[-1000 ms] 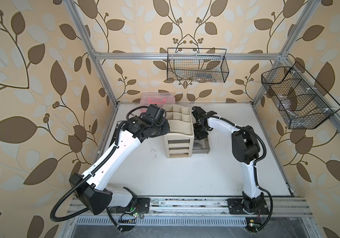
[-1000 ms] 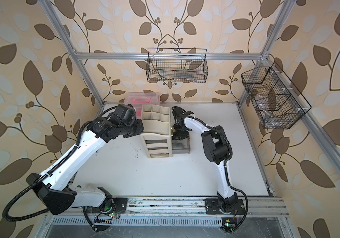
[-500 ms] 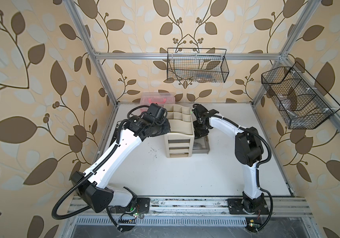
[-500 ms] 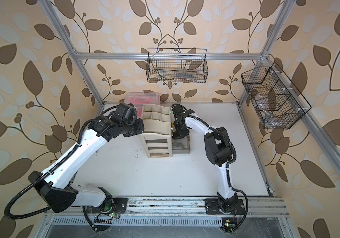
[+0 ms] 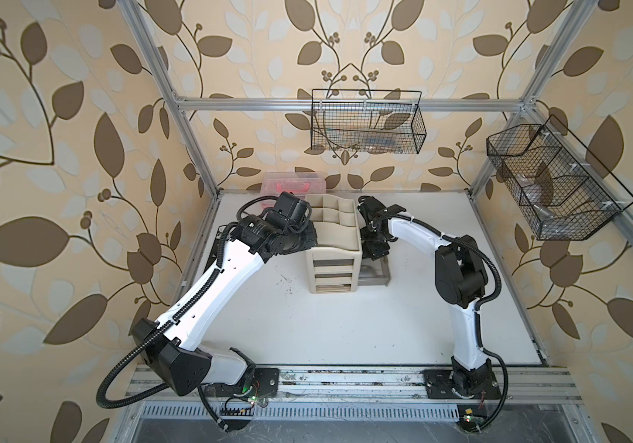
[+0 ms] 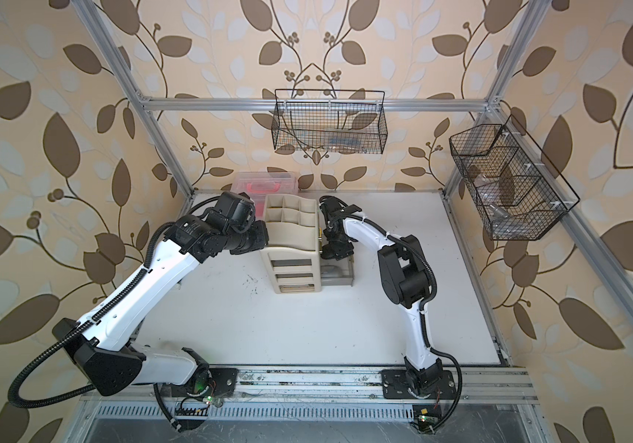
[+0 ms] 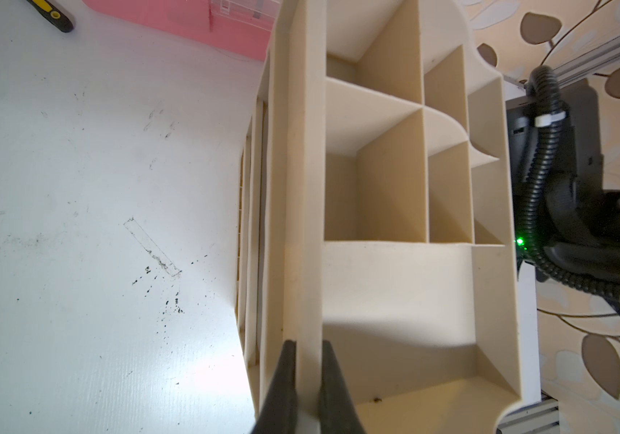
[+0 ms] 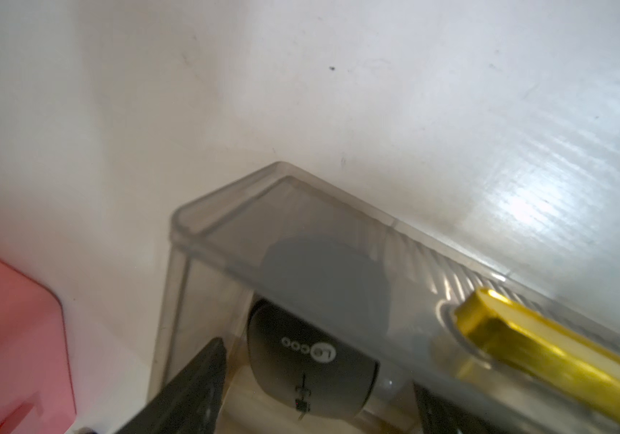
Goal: Take the mice out of the drawer
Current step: Pick up the mouse from the drawer.
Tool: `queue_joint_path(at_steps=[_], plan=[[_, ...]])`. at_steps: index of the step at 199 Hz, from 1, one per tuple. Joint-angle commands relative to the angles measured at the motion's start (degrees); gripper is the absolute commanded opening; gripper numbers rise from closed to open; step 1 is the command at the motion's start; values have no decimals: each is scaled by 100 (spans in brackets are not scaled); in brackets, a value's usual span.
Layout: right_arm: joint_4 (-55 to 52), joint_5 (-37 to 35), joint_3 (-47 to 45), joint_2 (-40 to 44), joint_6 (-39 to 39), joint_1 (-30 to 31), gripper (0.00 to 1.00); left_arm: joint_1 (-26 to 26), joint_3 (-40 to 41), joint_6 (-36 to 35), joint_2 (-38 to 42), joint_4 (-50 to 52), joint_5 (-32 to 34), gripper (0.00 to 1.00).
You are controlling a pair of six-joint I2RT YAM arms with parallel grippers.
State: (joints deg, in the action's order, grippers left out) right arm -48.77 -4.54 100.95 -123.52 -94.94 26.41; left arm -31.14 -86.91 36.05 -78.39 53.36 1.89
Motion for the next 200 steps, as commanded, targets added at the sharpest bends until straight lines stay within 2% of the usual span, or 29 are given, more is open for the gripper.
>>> queue_joint_path(at_steps=[1, 84, 128, 200], plan=[[-149, -224, 133, -229, -205, -56, 79, -38, -86, 110, 35, -201, -641, 0], [-290, -274, 285, -617, -162, -104, 80, -33, -19, 112, 122, -313, -813, 0], [-350, -316, 307, -710, -68, -109, 72, -39, 17, 105, 122, -335, -793, 0], [-360, -413, 513, -467, -6, -71, 67, -34, -18, 121, 70, -292, -664, 0]])
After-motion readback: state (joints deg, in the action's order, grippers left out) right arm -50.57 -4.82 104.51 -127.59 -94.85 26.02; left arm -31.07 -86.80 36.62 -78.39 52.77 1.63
